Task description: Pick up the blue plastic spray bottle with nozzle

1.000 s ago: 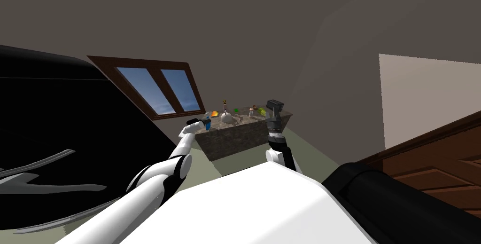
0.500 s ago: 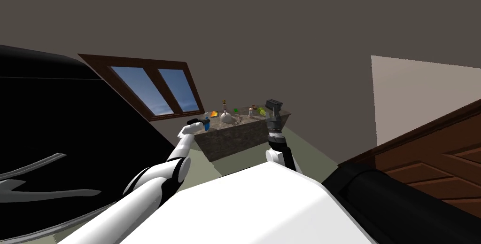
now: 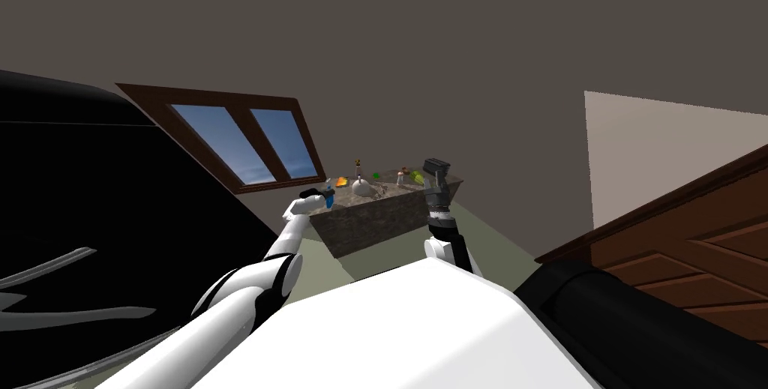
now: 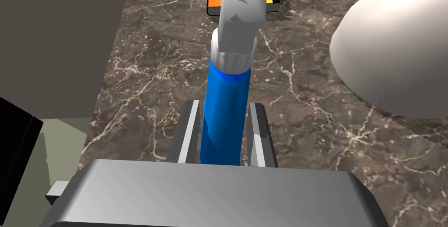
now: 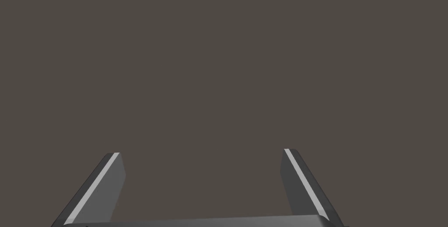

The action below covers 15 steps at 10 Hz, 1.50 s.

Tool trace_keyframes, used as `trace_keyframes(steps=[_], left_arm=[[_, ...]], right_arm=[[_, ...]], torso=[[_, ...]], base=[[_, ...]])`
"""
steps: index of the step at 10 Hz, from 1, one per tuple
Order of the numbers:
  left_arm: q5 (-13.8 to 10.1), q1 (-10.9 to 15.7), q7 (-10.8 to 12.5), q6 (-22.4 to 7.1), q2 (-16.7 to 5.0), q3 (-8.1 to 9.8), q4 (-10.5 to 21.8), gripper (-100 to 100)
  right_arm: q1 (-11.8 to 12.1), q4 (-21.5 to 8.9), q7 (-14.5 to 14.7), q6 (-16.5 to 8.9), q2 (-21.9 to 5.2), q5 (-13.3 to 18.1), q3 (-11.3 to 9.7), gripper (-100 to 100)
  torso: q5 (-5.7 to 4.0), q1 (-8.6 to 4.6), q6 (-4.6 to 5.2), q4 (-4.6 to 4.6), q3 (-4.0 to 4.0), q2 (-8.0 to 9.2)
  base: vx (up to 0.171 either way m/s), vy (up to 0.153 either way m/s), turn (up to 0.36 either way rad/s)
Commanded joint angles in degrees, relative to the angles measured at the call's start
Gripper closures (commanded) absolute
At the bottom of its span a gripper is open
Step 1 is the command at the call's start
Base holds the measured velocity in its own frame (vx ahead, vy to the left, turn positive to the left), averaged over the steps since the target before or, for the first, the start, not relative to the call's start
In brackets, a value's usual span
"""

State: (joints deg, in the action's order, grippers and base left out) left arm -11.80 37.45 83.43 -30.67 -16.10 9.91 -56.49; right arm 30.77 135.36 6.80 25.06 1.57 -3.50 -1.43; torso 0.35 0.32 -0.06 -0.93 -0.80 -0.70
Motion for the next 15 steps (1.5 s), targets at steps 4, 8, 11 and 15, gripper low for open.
trace_keyframes(steps=[4, 8, 11, 15], left_arm=[[5.75, -3.15, 8.05, -2.3, -1.14, -3.94, -5.39, 100], [10.43, -6.24, 14.69, -4.54, -2.35, -7.89, -10.47, 100], [11.5, -6.24, 19.82, -4.54, -2.35, -7.89, -10.64, 100], [17.25, -9.33, 26.41, -6.78, -3.56, -11.83, -15.9, 100]], right_arm=[[0.0, 0.0, 0.0, 0.0, 0.0, 0.0, 0.01, 0], [-0.01, 0.0, 0.0, 0.0, -0.01, 0.0, 0.0, 0], [0.0, 0.0, 0.0, 0.0, 0.0, 0.0, 0.0, 0], [0.0, 0.0, 0.0, 0.0, -0.01, 0.0, 0.01, 0]], torso=[[0.03, 0.22, -0.04, 0.02, 0.04, 0.06], [0.07, 0.19, 0.14, -0.04, 0.01, 0.06], [0.0, 0.08, 0.02, 0.02, 0.02, 0.02], [0.06, 0.21, 0.17, -0.02, 0.01, 0.04]], base=[[-0.009, 0.047, -0.097], [-0.011, 0.032, -0.102], [0.002, 0.014, 0.013], [-0.01, 0.042, -0.105]])
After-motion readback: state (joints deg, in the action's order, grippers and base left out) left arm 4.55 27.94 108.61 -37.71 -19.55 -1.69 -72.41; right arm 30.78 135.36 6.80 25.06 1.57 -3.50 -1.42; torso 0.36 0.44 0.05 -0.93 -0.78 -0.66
